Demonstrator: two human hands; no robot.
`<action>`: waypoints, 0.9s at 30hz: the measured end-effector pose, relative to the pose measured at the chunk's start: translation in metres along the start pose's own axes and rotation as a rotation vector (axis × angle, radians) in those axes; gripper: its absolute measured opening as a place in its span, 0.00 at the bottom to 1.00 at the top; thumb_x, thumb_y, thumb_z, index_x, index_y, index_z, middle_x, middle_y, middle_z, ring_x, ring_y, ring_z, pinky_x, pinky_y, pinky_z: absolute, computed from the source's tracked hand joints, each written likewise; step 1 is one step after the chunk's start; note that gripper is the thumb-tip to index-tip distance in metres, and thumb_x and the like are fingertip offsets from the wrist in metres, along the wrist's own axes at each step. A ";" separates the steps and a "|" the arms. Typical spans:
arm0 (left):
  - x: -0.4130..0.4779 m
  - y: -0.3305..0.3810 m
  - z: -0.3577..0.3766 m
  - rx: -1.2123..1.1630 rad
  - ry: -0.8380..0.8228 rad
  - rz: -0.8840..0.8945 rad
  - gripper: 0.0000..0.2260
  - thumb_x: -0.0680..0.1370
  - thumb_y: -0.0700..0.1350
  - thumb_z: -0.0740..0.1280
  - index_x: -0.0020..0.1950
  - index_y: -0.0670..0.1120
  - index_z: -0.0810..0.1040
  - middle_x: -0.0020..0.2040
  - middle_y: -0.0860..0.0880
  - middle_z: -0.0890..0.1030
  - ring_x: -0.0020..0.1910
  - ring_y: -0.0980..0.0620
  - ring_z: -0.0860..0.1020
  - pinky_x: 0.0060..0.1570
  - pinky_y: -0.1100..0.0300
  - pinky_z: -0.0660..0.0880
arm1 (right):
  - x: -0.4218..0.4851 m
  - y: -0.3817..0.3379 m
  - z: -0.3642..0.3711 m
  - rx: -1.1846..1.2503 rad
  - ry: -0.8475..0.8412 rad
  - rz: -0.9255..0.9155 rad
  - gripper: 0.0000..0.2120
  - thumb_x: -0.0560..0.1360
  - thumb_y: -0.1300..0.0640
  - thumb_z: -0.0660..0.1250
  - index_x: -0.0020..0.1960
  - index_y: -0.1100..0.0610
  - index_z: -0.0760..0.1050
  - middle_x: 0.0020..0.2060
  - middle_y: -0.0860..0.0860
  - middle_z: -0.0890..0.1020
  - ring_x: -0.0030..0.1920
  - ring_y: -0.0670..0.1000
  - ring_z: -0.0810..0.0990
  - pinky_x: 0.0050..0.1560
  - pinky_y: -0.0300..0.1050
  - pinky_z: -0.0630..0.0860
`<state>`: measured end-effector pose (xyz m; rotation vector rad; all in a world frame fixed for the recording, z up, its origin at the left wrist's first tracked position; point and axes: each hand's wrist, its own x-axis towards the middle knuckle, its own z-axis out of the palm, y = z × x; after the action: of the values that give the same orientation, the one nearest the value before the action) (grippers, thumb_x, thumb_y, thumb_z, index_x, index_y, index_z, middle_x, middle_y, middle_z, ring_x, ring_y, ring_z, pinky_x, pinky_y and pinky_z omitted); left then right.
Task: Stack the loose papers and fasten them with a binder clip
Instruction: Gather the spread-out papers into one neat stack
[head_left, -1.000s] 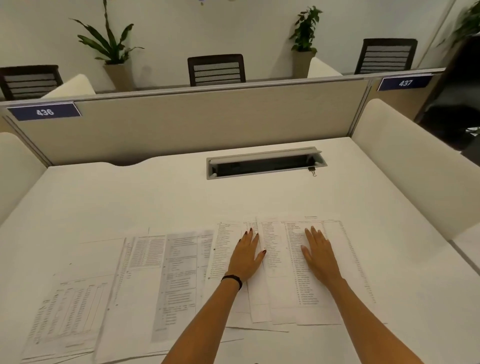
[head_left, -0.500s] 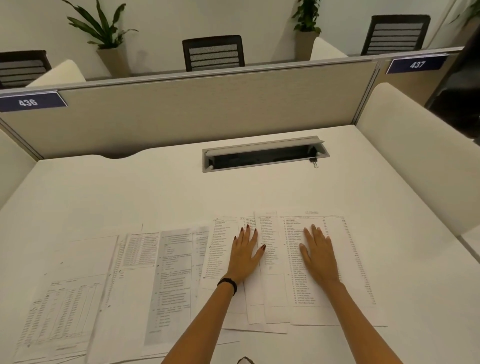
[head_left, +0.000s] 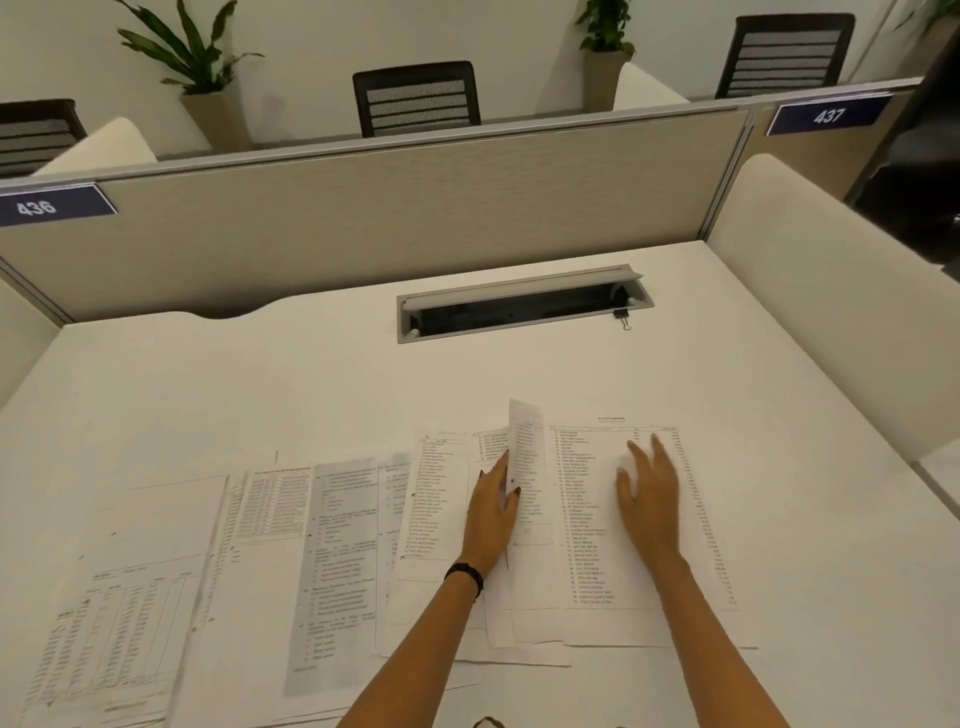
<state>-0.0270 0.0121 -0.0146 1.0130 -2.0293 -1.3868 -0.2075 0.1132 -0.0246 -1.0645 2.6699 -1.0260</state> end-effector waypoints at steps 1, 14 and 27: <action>0.001 0.004 -0.001 -0.033 0.032 -0.015 0.21 0.79 0.41 0.61 0.70 0.51 0.62 0.65 0.54 0.71 0.62 0.68 0.70 0.66 0.66 0.66 | 0.004 0.008 -0.006 -0.003 0.071 0.075 0.18 0.75 0.61 0.62 0.65 0.63 0.70 0.71 0.64 0.63 0.71 0.63 0.61 0.71 0.60 0.59; 0.008 0.015 0.002 -0.078 0.040 -0.160 0.19 0.80 0.35 0.53 0.71 0.46 0.64 0.67 0.50 0.72 0.58 0.58 0.73 0.56 0.75 0.69 | -0.013 0.031 -0.015 0.052 0.058 0.220 0.22 0.76 0.59 0.62 0.69 0.63 0.65 0.73 0.60 0.61 0.73 0.60 0.58 0.72 0.55 0.57; 0.005 0.019 0.005 -0.108 0.005 -0.203 0.23 0.79 0.42 0.60 0.73 0.47 0.58 0.69 0.48 0.71 0.64 0.52 0.72 0.66 0.51 0.70 | -0.013 0.007 -0.007 0.155 0.063 0.219 0.20 0.78 0.62 0.58 0.69 0.63 0.64 0.73 0.59 0.61 0.73 0.58 0.58 0.70 0.53 0.59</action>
<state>-0.0397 0.0145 0.0011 1.1990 -1.8671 -1.5770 -0.2037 0.1294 -0.0251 -0.7054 2.6287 -1.2138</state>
